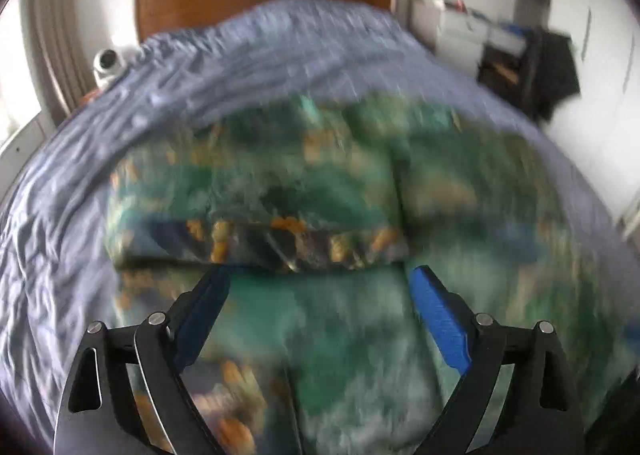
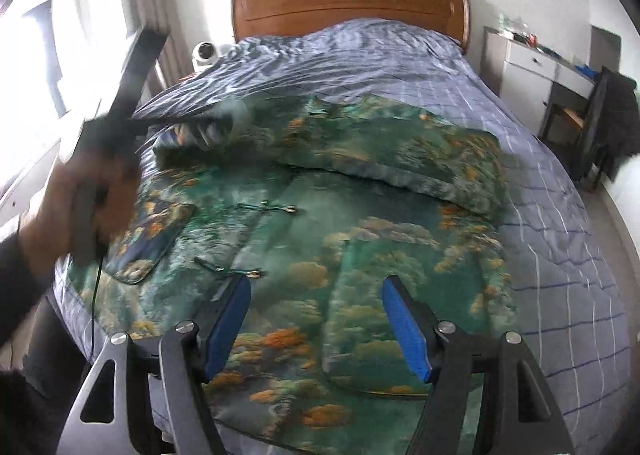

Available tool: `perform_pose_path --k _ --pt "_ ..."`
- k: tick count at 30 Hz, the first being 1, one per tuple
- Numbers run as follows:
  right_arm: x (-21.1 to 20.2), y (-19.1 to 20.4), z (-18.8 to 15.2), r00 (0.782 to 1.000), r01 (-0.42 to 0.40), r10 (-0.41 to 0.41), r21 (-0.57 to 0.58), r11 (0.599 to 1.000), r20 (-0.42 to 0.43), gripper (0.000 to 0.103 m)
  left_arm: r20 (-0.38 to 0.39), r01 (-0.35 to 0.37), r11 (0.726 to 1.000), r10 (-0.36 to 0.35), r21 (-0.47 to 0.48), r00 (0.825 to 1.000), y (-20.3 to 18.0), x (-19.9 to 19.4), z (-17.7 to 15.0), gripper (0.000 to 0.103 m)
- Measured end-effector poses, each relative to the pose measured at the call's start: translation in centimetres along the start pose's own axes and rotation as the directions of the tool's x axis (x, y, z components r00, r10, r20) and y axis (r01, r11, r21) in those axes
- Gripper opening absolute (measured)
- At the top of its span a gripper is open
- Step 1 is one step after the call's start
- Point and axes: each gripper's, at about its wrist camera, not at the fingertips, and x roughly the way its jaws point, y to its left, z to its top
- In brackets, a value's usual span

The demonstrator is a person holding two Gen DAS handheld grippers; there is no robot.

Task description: Fold large clothes

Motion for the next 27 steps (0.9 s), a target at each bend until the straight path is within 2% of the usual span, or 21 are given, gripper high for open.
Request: perform_pose_path --k 3,6,9,11,14,17,18,19,20,22,24,26,27 --pt "1.1 -1.4 1.4 0.999 -0.027 0.028 0.044 0.999 -0.022 0.070 -0.013 -0.053 0.998 0.054 0.035 0.998 0.9 -0.5 -3.5 0.094" --pt "3.5 -1.7 4.2 0.992 -0.118 0.121 0.094 0.989 -0.036 0.070 -0.025 -0.079 0.997 0.079 -0.014 0.997 2.6 -1.5 -5.2 0.094" --pt "7.7 -1.4 8.0 0.960 -0.257 0.275 0.213 0.943 -0.057 0.070 -0.040 -0.082 0.988 0.077 -0.130 0.996 5.6 -2.1 -6.4 0.093" --pt "11.3 -0.9 10.3 0.936 -0.310 0.343 0.276 0.910 -0.079 0.070 -0.045 -0.081 0.979 0.074 -0.186 0.996 7.0 -2.1 -6.7 0.093" --pt "17.2 0.4 12.3 0.914 -0.311 0.380 0.351 0.883 -0.145 0.070 -0.049 -0.083 0.966 0.074 -0.246 0.996 8.2 -2.1 -7.6 0.093" --pt "21.4 1.7 12.4 0.907 -0.271 0.371 0.399 0.876 -0.200 0.070 -0.055 -0.092 0.958 0.080 -0.271 0.995 9.2 -2.0 -8.6 0.093" --pt "22.4 2.1 12.4 0.907 -0.248 0.356 0.400 0.882 -0.223 0.069 -0.059 -0.098 0.958 0.085 -0.271 0.995 9.4 -2.0 -8.9 0.093" --pt "22.9 2.5 12.3 0.914 -0.214 0.325 0.392 0.895 -0.242 0.049 -0.060 -0.100 0.958 0.087 -0.270 0.994 9.6 -2.1 -9.1 0.093" --pt "22.9 3.0 12.6 0.924 -0.185 0.288 0.363 0.913 -0.252 0.020 -0.060 -0.104 0.957 0.091 -0.270 0.994 9.9 -2.2 -9.5 0.093" --pt "21.5 3.5 13.6 0.948 -0.167 0.240 0.311 0.936 -0.210 0.020 -0.054 -0.101 0.954 0.090 -0.282 0.994 10.3 -2.3 -9.8 0.093" --pt "19.4 3.6 15.5 0.974 -0.153 0.188 0.247 0.957 -0.126 0.019 -0.051 -0.085 0.950 0.073 -0.301 0.996 10.5 -2.1 -9.7 0.093" --pt "18.3 3.1 17.2 0.987 -0.125 0.144 0.217 0.968 -0.073 0.019 -0.051 -0.073 0.947 0.060 -0.312 0.997 10.5 -2.3 -9.8 0.093" --pt "18.4 2.6 17.8 0.988 -0.117 0.135 0.211 0.971 -0.074 0.019 -0.055 -0.074 0.946 0.060 -0.317 0.997 10.5 -2.2 -9.7 0.093"
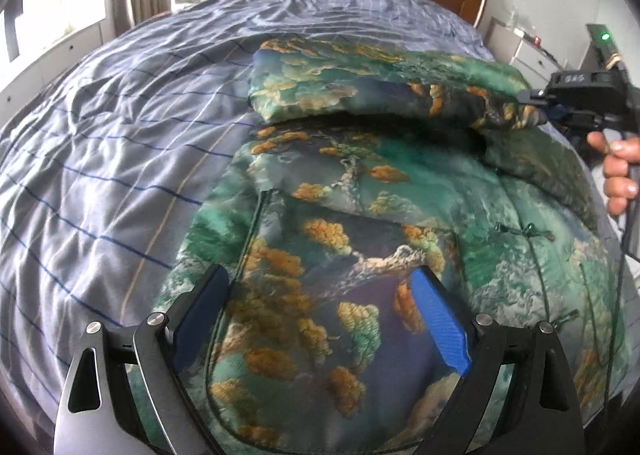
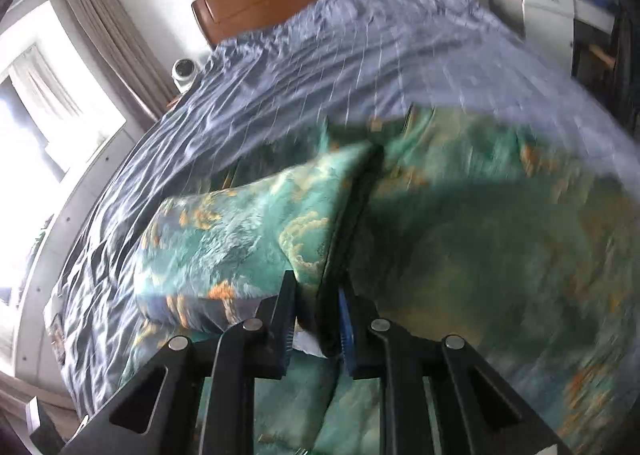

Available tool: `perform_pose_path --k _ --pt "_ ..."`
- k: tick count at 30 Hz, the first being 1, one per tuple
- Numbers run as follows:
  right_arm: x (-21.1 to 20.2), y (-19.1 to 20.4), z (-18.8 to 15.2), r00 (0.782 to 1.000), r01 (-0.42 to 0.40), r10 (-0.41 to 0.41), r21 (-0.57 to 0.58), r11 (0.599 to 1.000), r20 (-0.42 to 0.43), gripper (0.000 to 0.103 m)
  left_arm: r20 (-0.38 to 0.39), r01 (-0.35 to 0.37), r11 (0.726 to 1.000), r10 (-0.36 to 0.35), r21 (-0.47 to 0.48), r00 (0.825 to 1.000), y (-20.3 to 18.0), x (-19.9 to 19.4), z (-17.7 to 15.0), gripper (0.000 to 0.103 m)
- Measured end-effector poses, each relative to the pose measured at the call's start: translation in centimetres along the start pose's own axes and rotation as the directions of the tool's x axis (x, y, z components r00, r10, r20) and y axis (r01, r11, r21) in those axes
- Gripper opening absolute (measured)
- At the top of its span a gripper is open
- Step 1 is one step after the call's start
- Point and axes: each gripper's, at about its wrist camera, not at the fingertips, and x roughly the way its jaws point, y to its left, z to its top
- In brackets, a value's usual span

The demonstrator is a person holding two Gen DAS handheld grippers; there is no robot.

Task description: Fold large clothes

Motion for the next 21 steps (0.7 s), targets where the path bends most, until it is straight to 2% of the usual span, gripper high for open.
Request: perform_pose_path --k 3,6,7,8,10,13,15,17,18,19,21 --pt "2.8 -1.2 0.4 0.996 0.051 -0.052 -0.023 0.998 -0.073 0.021 -0.018 0.007 1.000 -0.007 -0.010 1.000 0.2 0.3 0.4 0.093" --pt "6.3 -2.3 -1.1 0.981 0.100 -0.105 -0.037 0.994 -0.166 0.037 -0.043 0.027 0.999 -0.028 -0.017 0.999 1.0 0.3 1.4 0.093" --pt "6.4 -2.4 -1.5 0.982 0.103 -0.107 -0.035 0.994 -0.156 0.040 -0.038 0.036 0.999 -0.037 -0.019 0.999 1.5 0.0 2.2 0.093" --pt "5.9 -2.4 -1.7 0.986 0.099 -0.103 -0.035 0.994 -0.132 0.048 -0.028 0.044 0.999 -0.044 -0.016 0.999 1.7 -0.2 3.0 0.093" --pt "4.3 -2.1 -1.6 0.986 0.131 -0.137 -0.066 0.989 -0.096 0.055 -0.002 0.051 0.999 -0.051 0.002 0.999 1.9 -0.3 5.5 0.093" --pt "1.0 -0.6 -0.6 0.981 0.196 -0.192 -0.155 0.968 0.039 0.055 0.032 0.076 0.994 -0.079 0.079 0.996 0.6 0.9 10.0 0.093" --pt "-0.1 0.9 0.5 0.980 0.188 -0.166 -0.239 0.953 0.108 0.055 0.055 0.057 0.989 -0.065 0.134 0.996 -0.6 2.6 12.4 0.093" --pt "0.3 2.1 1.5 0.989 0.129 -0.100 -0.292 0.948 0.113 0.055 0.077 -0.003 0.987 -0.010 0.163 0.997 -1.8 5.4 14.9 0.091" --pt "0.6 2.7 1.8 0.993 0.094 -0.064 -0.311 0.946 0.104 0.055 0.076 -0.011 0.986 -0.002 0.166 0.997 -2.1 6.3 15.4 0.087" --pt "1.8 3.4 1.9 0.996 0.057 -0.031 -0.338 0.939 0.081 0.055 0.066 -0.014 0.986 0.003 0.167 0.998 -2.5 7.6 15.9 0.086" --pt "4.0 4.1 1.6 0.998 0.051 -0.030 -0.372 0.927 0.062 0.055 0.010 -0.004 0.985 0.002 0.174 1.000 -3.1 10.5 16.3 0.085"
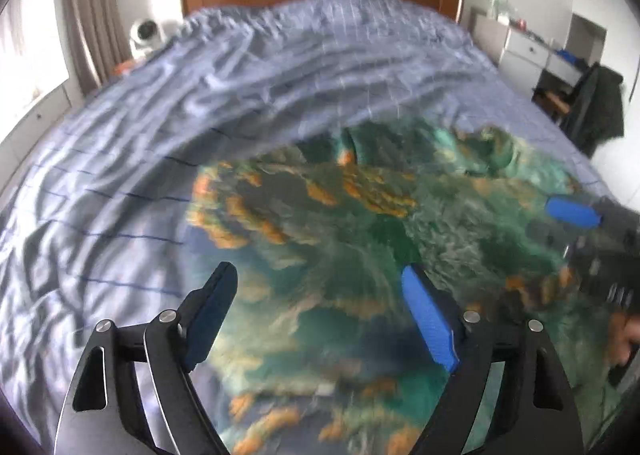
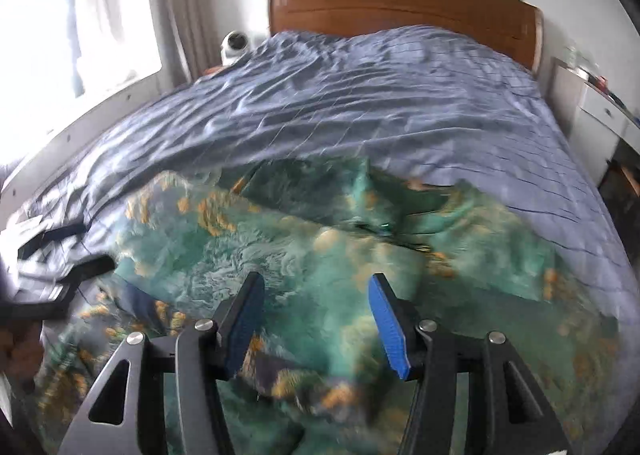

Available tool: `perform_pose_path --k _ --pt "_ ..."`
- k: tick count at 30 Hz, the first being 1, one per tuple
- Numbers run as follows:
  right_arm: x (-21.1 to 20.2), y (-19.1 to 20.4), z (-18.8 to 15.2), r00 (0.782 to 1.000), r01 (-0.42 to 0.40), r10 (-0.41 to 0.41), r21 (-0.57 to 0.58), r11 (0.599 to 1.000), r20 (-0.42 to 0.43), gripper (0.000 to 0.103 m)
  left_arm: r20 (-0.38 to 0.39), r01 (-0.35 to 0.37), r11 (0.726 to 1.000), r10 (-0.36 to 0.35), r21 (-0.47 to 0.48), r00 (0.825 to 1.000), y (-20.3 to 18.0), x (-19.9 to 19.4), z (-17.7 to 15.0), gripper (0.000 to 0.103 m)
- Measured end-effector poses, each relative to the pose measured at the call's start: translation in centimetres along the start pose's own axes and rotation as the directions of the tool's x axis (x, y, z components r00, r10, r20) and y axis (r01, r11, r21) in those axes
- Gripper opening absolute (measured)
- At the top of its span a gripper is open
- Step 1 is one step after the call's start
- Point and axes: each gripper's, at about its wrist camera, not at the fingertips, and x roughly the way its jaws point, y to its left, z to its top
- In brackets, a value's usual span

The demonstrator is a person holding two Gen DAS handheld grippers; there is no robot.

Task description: Fold large clothes

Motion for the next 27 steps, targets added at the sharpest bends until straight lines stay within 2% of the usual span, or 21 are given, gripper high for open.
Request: perform_pose_path --k 1,3,4,9,11,14,17,20,21,23,27 --pt "1.1 0.4 -0.4 1.000 -0.008 0.008 -0.008 1.000 -0.019 0.055 -0.083 0.000 1.000 -0.001 -0.002 0.997 -0.1 2.3 -0.2 0.086" --pt "4.7 0.1 -2.2 0.991 -0.012 0.012 -0.002 1.000 -0.136 0.055 -0.163 -0.001 1.000 0.000 -0.009 0.987 0.0 4.9 -1.0 0.087" --pt "5.6 0.0 -3.0 0.986 -0.001 0.001 0.001 1.000 -0.169 0.055 -0.154 -0.006 1.000 0.006 0.001 0.988 -0.1 5.3 -1.4 0.087" --pt "5.8 0.0 -4.5 0.995 0.012 -0.012 0.001 1.000 -0.103 0.055 -0.129 -0.037 0.999 0.039 0.018 0.991 -1.0 4.2 -1.7 0.088" --pt "5.8 -0.2 -4.7 0.996 0.001 0.000 0.012 1.000 -0.094 0.055 -0.097 -0.054 0.998 0.057 0.029 0.994 -1.6 2.7 -0.9 0.088" --pt "6.0 -0.1 -5.2 0.996 0.001 0.000 0.016 1.000 -0.084 0.055 -0.048 -0.026 1.000 0.027 0.017 0.998 -2.2 1.5 1.6 0.088" --pt "5.7 0.3 -5.5 0.997 0.008 -0.007 0.013 1.000 -0.076 0.055 -0.046 -0.029 0.999 0.028 -0.029 0.999 -1.8 3.2 4.2 0.088" --pt "5.8 0.4 -5.7 0.997 0.010 -0.010 0.012 1.000 -0.075 0.055 -0.057 -0.105 0.991 0.101 -0.077 0.993 -0.2 6.1 5.2 0.089" --pt "5.8 0.4 -5.7 0.997 0.013 -0.012 0.010 1.000 -0.075 0.055 -0.084 -0.122 0.988 0.114 -0.094 0.990 0.5 7.7 5.0 0.092" --pt "5.6 0.5 -5.9 0.997 0.017 -0.016 0.007 1.000 -0.071 0.055 -0.144 -0.099 0.989 0.084 -0.105 0.986 1.3 9.6 4.0 0.094" --pt "5.6 0.5 -6.1 0.998 0.018 -0.018 0.007 1.000 -0.065 0.055 -0.123 -0.065 0.993 0.053 -0.095 0.991 1.5 9.2 2.7 0.095"
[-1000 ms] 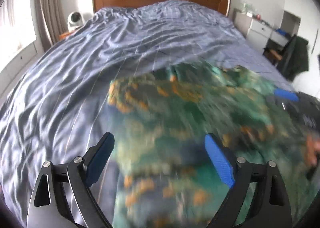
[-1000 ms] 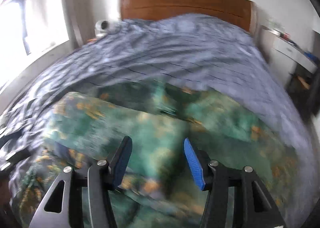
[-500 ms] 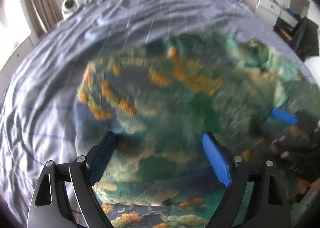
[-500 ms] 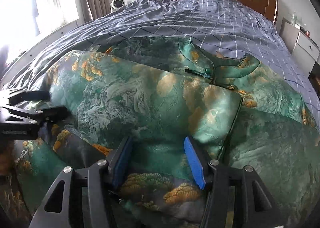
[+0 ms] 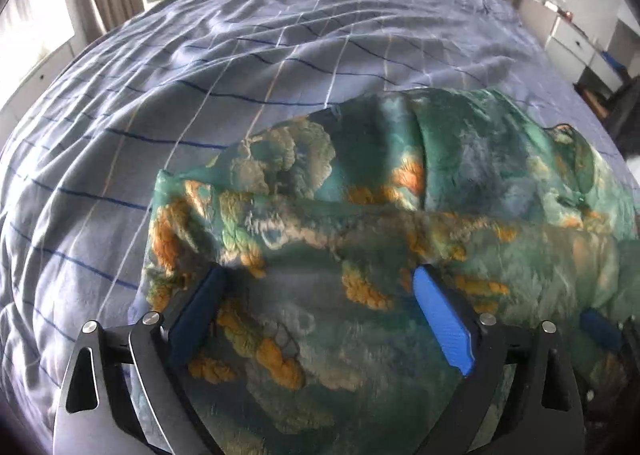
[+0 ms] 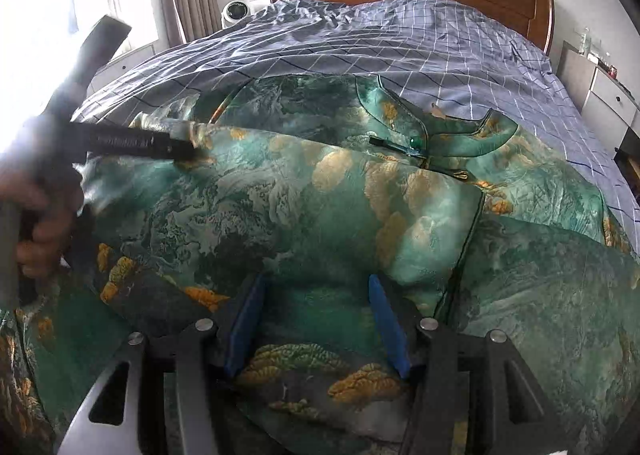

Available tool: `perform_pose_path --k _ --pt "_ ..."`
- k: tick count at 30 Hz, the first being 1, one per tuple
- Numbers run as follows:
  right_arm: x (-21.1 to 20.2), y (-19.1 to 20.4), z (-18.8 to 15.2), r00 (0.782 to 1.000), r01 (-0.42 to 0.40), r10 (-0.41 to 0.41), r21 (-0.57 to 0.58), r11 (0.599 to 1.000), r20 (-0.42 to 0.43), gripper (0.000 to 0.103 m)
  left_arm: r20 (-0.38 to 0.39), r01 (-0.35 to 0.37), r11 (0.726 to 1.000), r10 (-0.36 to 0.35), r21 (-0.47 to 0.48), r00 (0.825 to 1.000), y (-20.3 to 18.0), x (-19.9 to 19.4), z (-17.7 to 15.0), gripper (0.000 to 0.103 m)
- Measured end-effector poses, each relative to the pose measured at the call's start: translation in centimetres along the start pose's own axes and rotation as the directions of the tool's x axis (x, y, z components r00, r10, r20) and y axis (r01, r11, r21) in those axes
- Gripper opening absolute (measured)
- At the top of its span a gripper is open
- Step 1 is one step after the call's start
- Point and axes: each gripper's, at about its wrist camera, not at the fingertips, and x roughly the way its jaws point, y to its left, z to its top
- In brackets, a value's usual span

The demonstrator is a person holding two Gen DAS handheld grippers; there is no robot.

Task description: Fold large clothes

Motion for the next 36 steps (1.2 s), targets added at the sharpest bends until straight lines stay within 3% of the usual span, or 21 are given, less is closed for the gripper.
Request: perform_pose_path --k 5,11,14,19,23,24,26,27,32,36 --pt "-0.1 0.0 -0.1 1.000 0.000 0.000 0.002 1.000 0.004 0.055 -0.004 0.006 0.999 -0.006 0.037 1.000 -0.3 -1.9 -2.2 0.095" --pt "-0.1 0.2 -0.2 1.000 0.013 -0.013 -0.006 1.000 0.004 0.055 -0.027 -0.015 0.989 0.019 0.147 0.999 -1.8 -4.2 -4.3 0.100" --pt "-0.2 0.4 -0.2 1.000 0.021 -0.021 -0.011 1.000 0.000 0.055 -0.039 0.013 0.987 -0.007 0.158 0.999 -1.8 -6.4 -6.8 0.100" --pt "-0.3 0.6 0.0 0.999 0.036 -0.036 -0.021 0.999 -0.005 0.055 -0.056 0.113 0.988 -0.108 0.109 0.993 -1.1 -10.9 -11.7 0.100" --pt "-1.2 1.4 0.5 0.997 0.075 -0.076 -0.049 0.996 -0.020 0.059 0.010 0.092 0.988 -0.094 0.123 0.996 -0.6 -15.4 -15.9 0.100" --pt "-1.8 1.6 0.7 0.996 0.087 -0.088 -0.051 0.995 -0.027 0.062 0.033 0.074 0.989 -0.079 0.131 0.996 -0.5 -16.4 -16.7 0.100" --pt "-3.6 1.9 0.9 0.995 0.094 -0.095 -0.037 0.995 -0.020 0.081 0.080 0.032 0.990 -0.043 0.136 0.996 -0.3 -18.1 -18.2 0.100" --pt "-5.0 2.1 1.0 0.996 0.093 -0.093 -0.028 0.995 0.001 0.084 0.099 0.009 0.991 -0.023 0.133 0.995 -0.2 -18.7 -19.0 0.100" --pt "-11.9 3.3 -0.1 0.993 0.104 -0.101 -0.036 0.994 0.065 0.085 0.109 -0.003 0.994 -0.009 0.107 0.994 0.3 -19.8 -20.8 0.100" --pt "-17.0 4.0 -3.5 0.991 0.099 -0.095 -0.041 0.994 0.094 0.085 0.100 -0.002 0.994 -0.008 0.106 0.995 0.2 -20.2 -22.2 0.100"
